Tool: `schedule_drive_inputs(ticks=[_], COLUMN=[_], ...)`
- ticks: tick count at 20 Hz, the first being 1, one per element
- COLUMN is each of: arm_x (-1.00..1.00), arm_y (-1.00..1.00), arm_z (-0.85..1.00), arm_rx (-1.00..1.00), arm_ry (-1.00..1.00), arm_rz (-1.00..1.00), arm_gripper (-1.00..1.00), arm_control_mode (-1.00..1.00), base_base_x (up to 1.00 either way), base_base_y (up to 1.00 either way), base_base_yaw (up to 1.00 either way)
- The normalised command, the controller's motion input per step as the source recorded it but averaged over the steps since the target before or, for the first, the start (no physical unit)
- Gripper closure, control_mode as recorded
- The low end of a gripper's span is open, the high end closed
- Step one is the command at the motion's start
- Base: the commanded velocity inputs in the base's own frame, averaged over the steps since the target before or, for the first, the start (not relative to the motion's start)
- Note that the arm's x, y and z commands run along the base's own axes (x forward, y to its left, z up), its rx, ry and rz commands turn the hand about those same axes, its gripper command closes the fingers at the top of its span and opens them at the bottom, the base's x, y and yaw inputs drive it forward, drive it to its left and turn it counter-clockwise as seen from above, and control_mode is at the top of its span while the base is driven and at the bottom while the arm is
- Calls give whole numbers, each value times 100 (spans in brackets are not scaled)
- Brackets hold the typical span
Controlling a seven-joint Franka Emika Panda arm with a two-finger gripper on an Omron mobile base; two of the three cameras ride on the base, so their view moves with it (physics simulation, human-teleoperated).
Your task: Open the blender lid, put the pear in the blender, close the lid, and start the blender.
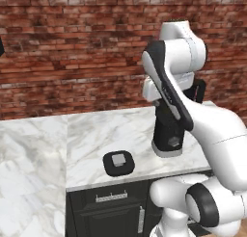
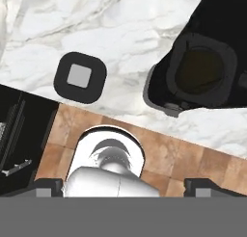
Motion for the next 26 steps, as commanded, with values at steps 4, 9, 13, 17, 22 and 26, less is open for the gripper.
schedule_drive_inputs(ticks=[4,9,13,17,22,26], arm_x=[-2,0,0,0,0,0], arm_y=[54,41,21,11,5,6], arm_z=[-62,-50,-35,-34,-31,-33], arm_rx=[0,0,0,0,0,1], arm_ry=[0,4,9,9,2,0], arm_rz=[0,0,1,2,0,0], arm_gripper=[-100,-100,-100,-100,-100,-100], arm_control_mode=[-100,-100,-100,-100,-100,-100], base_base_x=[0,0,0,0,0,0], base_base_y=[0,0,0,0,0,0], base_base_yaw=[0,0,0,0,0,0])
